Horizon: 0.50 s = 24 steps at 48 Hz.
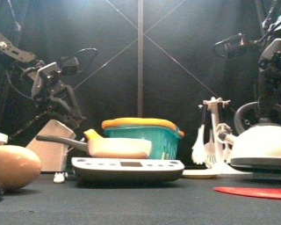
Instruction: Grab kettle
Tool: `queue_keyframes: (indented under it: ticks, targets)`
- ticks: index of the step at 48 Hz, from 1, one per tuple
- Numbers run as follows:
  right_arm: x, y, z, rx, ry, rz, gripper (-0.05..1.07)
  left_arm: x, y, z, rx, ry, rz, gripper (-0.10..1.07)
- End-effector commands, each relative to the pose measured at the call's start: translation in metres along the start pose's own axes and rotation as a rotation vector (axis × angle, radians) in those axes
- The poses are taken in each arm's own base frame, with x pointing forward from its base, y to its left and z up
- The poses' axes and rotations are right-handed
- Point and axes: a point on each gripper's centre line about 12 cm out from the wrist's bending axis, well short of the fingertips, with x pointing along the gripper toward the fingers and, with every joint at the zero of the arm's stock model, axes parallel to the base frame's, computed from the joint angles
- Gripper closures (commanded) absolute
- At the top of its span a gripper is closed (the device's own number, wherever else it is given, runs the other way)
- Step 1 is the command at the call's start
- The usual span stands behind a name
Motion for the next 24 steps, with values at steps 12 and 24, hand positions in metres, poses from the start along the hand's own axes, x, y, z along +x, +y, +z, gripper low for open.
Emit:
queue_keyframes:
  ticks: [12,24]
  targets:
    - [-0.0069,0.0026,0.0088,0.007,-0.035,0.02,0.5,-0.0006,-0.0019,0.0065,-0.001,-0.024,-0.005,0.18]
    - [-0.0083,0.0035,0.0108,0.005,-0.045,0.027,0.5,-0.0006,-0.0019,0.0065,-0.01,-0.024,-0.005,0.18]
